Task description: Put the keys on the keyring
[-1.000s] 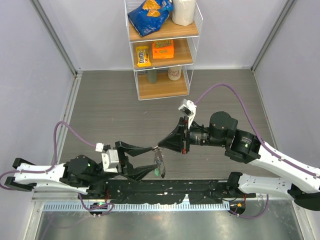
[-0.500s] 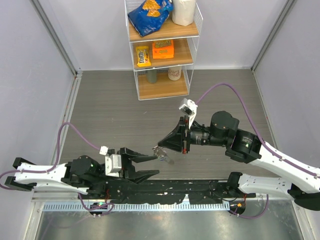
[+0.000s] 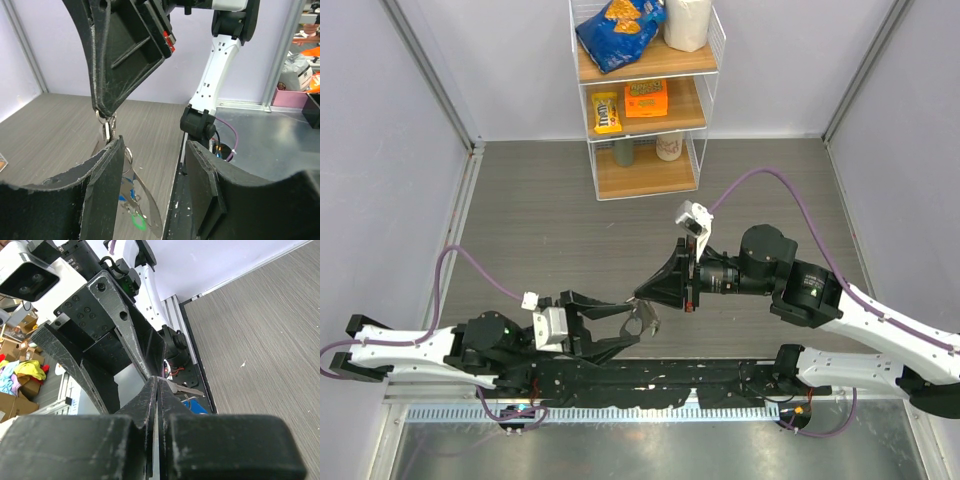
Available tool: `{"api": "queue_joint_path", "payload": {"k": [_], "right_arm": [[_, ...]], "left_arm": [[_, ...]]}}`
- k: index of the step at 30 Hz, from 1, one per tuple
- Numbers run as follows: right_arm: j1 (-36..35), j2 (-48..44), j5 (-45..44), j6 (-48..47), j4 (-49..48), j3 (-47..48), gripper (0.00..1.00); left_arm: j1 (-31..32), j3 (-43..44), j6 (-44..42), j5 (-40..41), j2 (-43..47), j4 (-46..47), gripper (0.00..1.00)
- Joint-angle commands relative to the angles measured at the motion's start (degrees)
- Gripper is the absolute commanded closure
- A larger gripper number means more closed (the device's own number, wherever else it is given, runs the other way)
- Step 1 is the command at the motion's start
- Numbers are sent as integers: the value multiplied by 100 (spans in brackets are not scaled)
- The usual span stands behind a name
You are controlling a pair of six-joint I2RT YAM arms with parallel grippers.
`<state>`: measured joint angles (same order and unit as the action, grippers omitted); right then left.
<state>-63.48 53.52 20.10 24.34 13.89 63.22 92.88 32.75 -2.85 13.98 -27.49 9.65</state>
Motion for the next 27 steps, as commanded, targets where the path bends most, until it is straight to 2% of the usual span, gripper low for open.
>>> {"api": "queue_joint_path", "payload": {"k": [1, 20, 27], "right_arm": [[-76, -87, 196, -34, -466, 278, 95], [-322, -17, 240, -122, -493, 349, 94], [-340, -8, 65, -157, -422, 366, 95]], "left_arm": [[-16, 47, -233, 263, 76, 239, 43], [-16, 56, -304, 211, 130, 300, 42], [-7, 170, -242, 61, -64, 301, 47]]}}
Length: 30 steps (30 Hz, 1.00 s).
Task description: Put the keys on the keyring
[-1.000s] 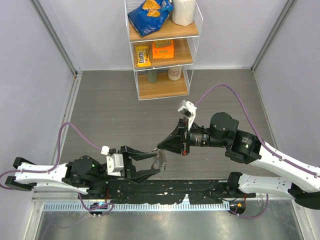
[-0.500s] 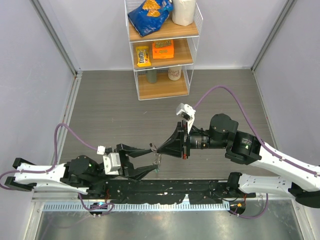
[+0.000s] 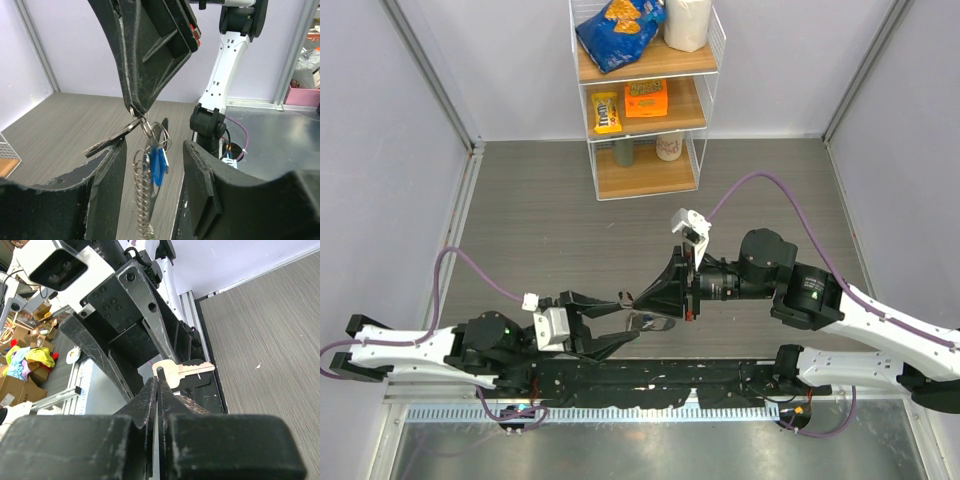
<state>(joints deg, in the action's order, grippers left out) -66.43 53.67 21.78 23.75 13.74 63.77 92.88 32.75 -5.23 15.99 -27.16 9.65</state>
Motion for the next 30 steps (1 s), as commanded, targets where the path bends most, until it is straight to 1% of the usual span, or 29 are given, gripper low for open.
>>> {"api": "queue_joint_path", "payload": {"k": [1, 6, 10, 11, 14, 18, 24, 27, 29, 30], "right_arm": [[-54, -15, -147, -107, -407, 329, 94], [-80, 3, -201, -116, -398, 312, 95], [-115, 21, -244, -142, -372, 303, 94], [-133, 21, -253, -151, -372, 286, 95], [-159, 21, -279, -160, -372, 259, 94], [-168, 21, -350, -177, -363, 233, 94], [-212, 47, -376, -186, -372, 215, 94], [-238, 56, -367, -204, -372, 233, 94], [-282, 73, -367, -230, -363, 233, 94], [-291, 73, -367, -230, -372, 224, 95]], "left_arm": [[-16, 196, -4, -140, -132, 318, 48], [-16, 267, 22, -140, -202, 283, 58], [-7, 284, 40, -87, -167, 301, 62], [-16, 276, 40, -70, -132, 318, 65], [-7, 241, 58, -78, -71, 380, 66], [-16, 232, 58, -70, -53, 406, 71], [-7, 249, 23, 9, -79, 424, 75], [-16, 249, 23, 97, -88, 424, 81], [-16, 258, 22, 176, -79, 432, 88], [-7, 267, 14, 203, -70, 415, 93]]}}
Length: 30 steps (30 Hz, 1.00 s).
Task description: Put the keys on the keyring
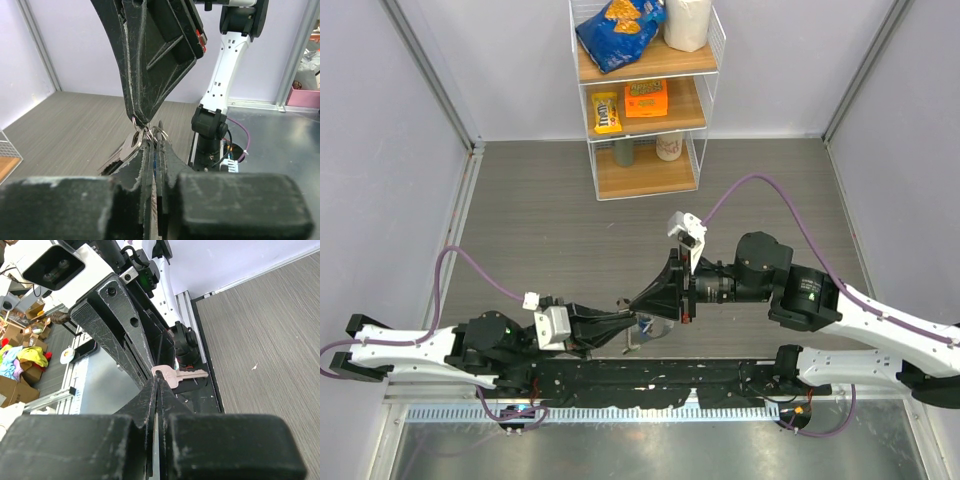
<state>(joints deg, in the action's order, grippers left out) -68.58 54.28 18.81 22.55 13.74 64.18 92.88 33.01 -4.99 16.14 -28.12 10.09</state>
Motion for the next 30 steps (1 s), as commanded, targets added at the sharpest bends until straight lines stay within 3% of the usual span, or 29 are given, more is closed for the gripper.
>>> {"api": "queue_joint_path", "payload": {"k": [1, 28, 30], "right_arm": [[-103, 21, -79, -127, -363, 174, 95], [-191, -849, -1081, 153, -512, -723, 95], [-191, -840, -1020, 250, -565, -793, 91]], "left_arm": [[-16, 249, -10, 222, 26, 371, 100], [-7, 126, -195, 100, 43, 846, 100], [-7, 135, -195, 91, 52, 872, 100]]}}
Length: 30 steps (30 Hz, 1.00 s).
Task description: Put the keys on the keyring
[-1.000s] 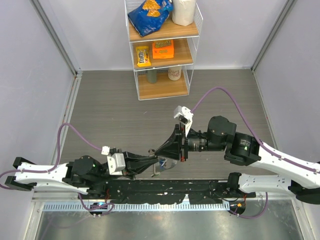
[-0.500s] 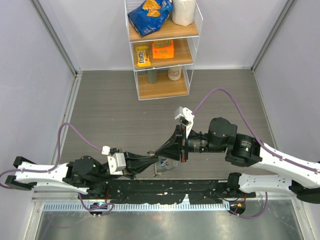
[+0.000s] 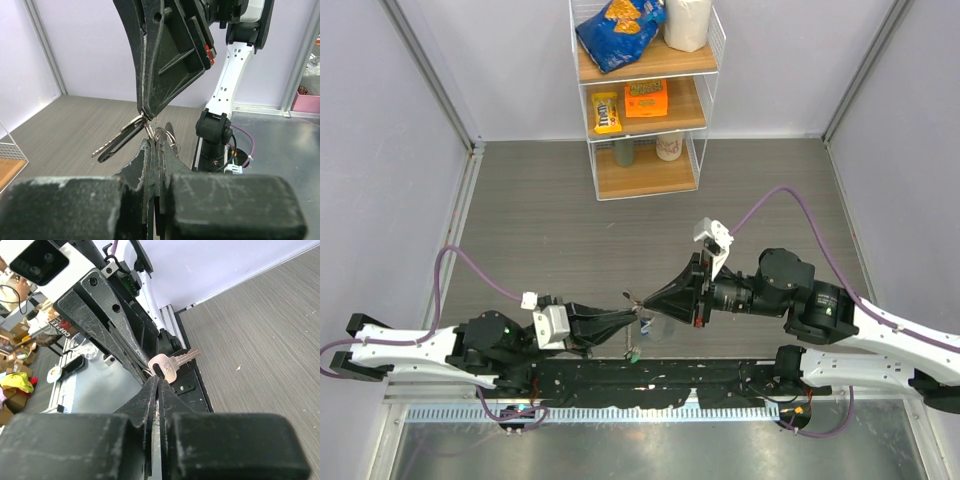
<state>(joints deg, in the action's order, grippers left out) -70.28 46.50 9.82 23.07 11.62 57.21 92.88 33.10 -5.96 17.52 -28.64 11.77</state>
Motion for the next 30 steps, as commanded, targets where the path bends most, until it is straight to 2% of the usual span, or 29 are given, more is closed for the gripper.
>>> {"api": "queue_joint_path", "payload": {"k": [1, 2, 3, 4, 7, 9, 12, 20, 25, 30], "right_arm": [[-21, -53, -104, 224, -353, -113, 86], [-21, -53, -104, 233, -353, -140, 84], [-21, -79, -104, 233, -362, -157, 76], [-21, -97, -138, 250, -353, -175, 72], [-21, -220, -314, 242, -292, -201, 70], [-21, -273, -428, 224, -248, -184, 60], [-21, -326, -508, 154, -195, -62, 54], [-21, -72, -447, -670, 288, 712, 52], [-21, 271, 80, -1515, 841, 1361, 50], [-21, 719, 984, -2271, 1684, 2056, 49]], "left_arm": [[-7, 118, -116, -64, 96, 721, 100], [-7, 109, -125, -64, 96, 730, 100], [-7, 117, -125, -73, 104, 730, 100], [-7, 109, -134, -64, 113, 730, 100], [-7, 91, -116, -99, 166, 730, 100], [-7, 83, -108, -117, 184, 713, 100], [-7, 82, -90, -135, 192, 686, 100], [-7, 152, 24, -459, 254, 467, 100], [-7, 249, 182, -802, 237, 221, 100], [-7, 320, 314, -1232, 210, 45, 100]]}}
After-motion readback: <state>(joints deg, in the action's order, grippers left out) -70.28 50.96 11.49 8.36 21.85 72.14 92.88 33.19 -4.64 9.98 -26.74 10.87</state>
